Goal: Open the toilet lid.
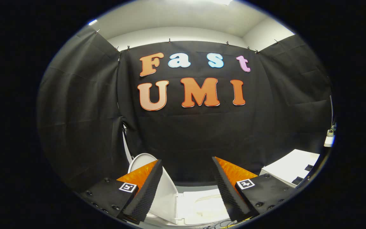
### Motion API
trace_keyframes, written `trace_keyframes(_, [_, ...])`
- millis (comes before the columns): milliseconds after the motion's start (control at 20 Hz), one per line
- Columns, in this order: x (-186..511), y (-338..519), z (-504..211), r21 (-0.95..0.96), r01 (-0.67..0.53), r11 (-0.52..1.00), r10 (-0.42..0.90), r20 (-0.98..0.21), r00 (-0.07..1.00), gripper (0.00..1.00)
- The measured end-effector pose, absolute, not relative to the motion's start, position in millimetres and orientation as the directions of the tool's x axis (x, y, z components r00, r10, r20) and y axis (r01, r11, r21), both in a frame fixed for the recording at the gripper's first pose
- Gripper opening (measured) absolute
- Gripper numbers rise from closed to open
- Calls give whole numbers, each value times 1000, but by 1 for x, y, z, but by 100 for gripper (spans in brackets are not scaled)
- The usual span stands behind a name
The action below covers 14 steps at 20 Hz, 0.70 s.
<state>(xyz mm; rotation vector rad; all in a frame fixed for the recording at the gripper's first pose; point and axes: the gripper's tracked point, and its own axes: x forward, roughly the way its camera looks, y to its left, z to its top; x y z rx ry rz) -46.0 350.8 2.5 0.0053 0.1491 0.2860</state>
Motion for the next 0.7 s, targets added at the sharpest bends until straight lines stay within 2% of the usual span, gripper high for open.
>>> trace_keyframes(700, [-47, 351, 6, 13, -287, 958, 286, -139, 948, 98])
